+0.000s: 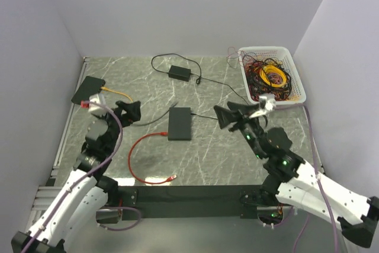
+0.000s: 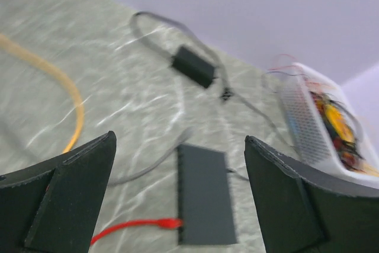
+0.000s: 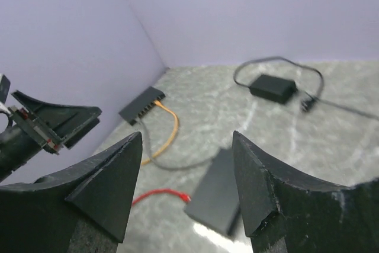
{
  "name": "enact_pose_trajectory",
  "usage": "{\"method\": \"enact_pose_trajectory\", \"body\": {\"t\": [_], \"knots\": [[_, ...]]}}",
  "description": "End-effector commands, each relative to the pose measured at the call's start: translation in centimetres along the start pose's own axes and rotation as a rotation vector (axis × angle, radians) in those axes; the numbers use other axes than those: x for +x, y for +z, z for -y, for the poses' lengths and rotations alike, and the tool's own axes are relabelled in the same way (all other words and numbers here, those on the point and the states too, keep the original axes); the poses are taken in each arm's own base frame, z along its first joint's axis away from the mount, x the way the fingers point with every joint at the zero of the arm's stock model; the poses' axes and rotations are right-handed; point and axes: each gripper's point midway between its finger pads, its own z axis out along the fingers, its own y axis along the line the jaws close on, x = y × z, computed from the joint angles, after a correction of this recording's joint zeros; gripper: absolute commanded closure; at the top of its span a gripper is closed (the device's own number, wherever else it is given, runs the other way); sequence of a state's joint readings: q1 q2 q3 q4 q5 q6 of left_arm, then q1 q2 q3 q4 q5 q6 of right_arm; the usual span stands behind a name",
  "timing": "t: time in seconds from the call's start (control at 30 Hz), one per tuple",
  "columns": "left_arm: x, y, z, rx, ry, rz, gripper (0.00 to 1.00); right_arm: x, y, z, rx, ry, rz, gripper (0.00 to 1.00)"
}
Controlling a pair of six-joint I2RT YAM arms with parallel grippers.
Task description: Insert the plug into the switch port
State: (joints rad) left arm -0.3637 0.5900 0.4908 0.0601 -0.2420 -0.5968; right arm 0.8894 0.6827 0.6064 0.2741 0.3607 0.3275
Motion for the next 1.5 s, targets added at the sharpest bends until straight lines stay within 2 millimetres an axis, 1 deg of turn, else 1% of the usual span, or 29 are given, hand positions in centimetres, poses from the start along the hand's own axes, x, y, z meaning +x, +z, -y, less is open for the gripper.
{"method": "enact_pose_trajectory", "body": {"t": [0.0, 0.03, 0.1, 0.13, 0.17, 0.27, 0.3, 0.33, 0.4, 0.5, 0.53, 0.57, 0.6, 0.63, 0.67, 0.7, 0.73, 0.8, 0.83, 0.87, 0.93, 0.97, 1.03, 1.17, 1.23, 1.3, 1.33, 1.4, 1.47], "knots": [[2.2, -1.0, -5.2, -0.183, -0.043, 0.043, 0.04, 3.1, -3.0, 3.5, 0.095, -0.004, -0.066, 0.31], [2.7, -1.3, -6.4, -0.216, -0.04, 0.068, 0.05, 4.1, -3.7, 4.3, 0.117, -0.014, -0.098, 0.31], [2.5, -1.6, -7.6, -0.264, -0.049, 0.109, 0.05, 3.8, -4.6, 4.4, 0.113, 0.008, -0.093, 0.31], [2.5, -1.9, -8.8, -0.322, -0.051, 0.126, 0.05, 3.8, -5.0, 4.5, 0.11, 0.011, -0.097, 0.31], [2.1, -2.4, -10.8, -0.426, -0.045, 0.176, 0.05, 4.1, -5.6, 4.8, 0.114, 0.009, -0.109, 0.31], [1.7, -3.6, -14.8, -0.63, -0.021, 0.284, 0.05, 4.1, -6.5, 5.2, 0.117, 0.014, -0.112, 0.31], [1.7, -3.8, -15.2, -0.662, 0.012, 0.269, 0.04, 4.1, -6.7, 5.3, 0.115, 0.014, -0.111, 0.31], [1.6, -3.4, -15.1, -0.652, 0.043, 0.27, 0.07, 4.3, -6.9, 5.4, 0.113, 0.011, -0.115, 0.31], [0.9, -3.0, -15.1, -0.65, 0.107, 0.301, 0.08, 4.0, -7.2, 5.3, 0.102, 0.019, -0.105, 0.31], [1.5, -3.3, -16.9, -0.704, 0.19, 0.344, 0.02, 3.6, -7.4, 5.5, 0.111, 0.028, -0.088, 0.31], [2.9, -3.2, -17.8, -0.725, 0.223, 0.314, 0.0, 3.5, -7.5, 5.6, 0.114, 0.03, -0.085, 0.31], [2.1, -3.2, -17.8, -0.725, 0.218, 0.359, 0.01, 3.5, -7.5, 5.5, 0.114, 0.027, -0.085, 0.31], [3.7, -2.5, -17.7, -0.705, 0.245, 0.261, 0.0, 3.4, -7.4, 5.5, 0.116, 0.027, -0.084, 0.31], [3.1, -1.9, -17.2, -0.686, 0.252, 0.275, 0.01, 3.4, -7.4, 5.3, 0.104, 0.023, -0.09, 0.31], [3.4, -1.5, -16.8, -0.65, 0.279, 0.25, 0.01, 3.5, -7.3, 5.3, 0.102, 0.017, -0.094, 0.31], [3.0, -0.9, -16.1, -0.614, 0.28, 0.265, 0.01, 3.6, -7.2, 5.3, 0.102, 0.006, -0.096, 0.31], [3.8, -0.6, -16.1, -0.589, 0.309, 0.233, 0.0, 3.4, -7.1, 5.5, 0.118, 0.004, -0.09, 0.3], [3.2, -0.3, -15.8, -0.557, 0.328, 0.259, 0.01, 3.6, -6.8, 6.0, 0.155, -0.01, -0.095, 0.24], [3.1, 0.5, -15.1, -0.502, 0.327, 0.269, 0.01, 3.6, -6.6, 6.2, 0.166, -0.023, -0.093, 0.18], [2.8, 0.8, -15.0, -0.489, 0.344, 0.275, 0.01, 3.4, -6.3, 6.4, 0.178, -0.038, -0.085, 0.13], [2.8, 2.2, -15.2, -0.483, 0.366, 0.237, 0.01, 3.1, -5.9, 6.9, 0.202, -0.093, -0.073, 0.12], [3.2, 3.1, -14.8, -0.448, 0.383, 0.204, 0.01, 3.3, -5.5, 7.1, 0.219, -0.115, -0.081, 0.1], [3.1, 4.2, -14.8, -0.442, 0.397, 0.196, 0.0, 4.0, -4.9, 7.2, 0.217, -0.181, -0.104, 0.09], [3.0, 5.6, -15.0, -0.42, 0.402, 0.182, 0.01, 4.2, -3.1, 8.7, 0.316, -0.206, -0.075, 0.07], [3.4, 6.4, -15.0, -0.394, 0.412, 0.157, 0.01, 3.5, -2.5, 10.1, 0.37, -0.226, -0.057, 0.07], [3.1, 7.1, -14.7, -0.361, 0.421, 0.157, 0.01, 3.6, -1.9, 11.8, 0.427, -0.264, -0.068, 0.08], [3.1, 7.3, -15.0, -0.365, 0.423, 0.15, 0.0, 3.1, -1.8, 13.3, 0.474, -0.279, -0.061, 0.08], [2.4, 7.6, -15.8, -0.392, 0.398, 0.165, 0.01, 3.1, -1.6, 15.6, 0.559, -0.299, -0.048, 0.06], [2.6, 7.7, -16.1, -0.381, 0.382, 0.163, 0.01, 3.2, -1.8, 18.4, 0.647, -0.312, -0.043, 0.01]]}}
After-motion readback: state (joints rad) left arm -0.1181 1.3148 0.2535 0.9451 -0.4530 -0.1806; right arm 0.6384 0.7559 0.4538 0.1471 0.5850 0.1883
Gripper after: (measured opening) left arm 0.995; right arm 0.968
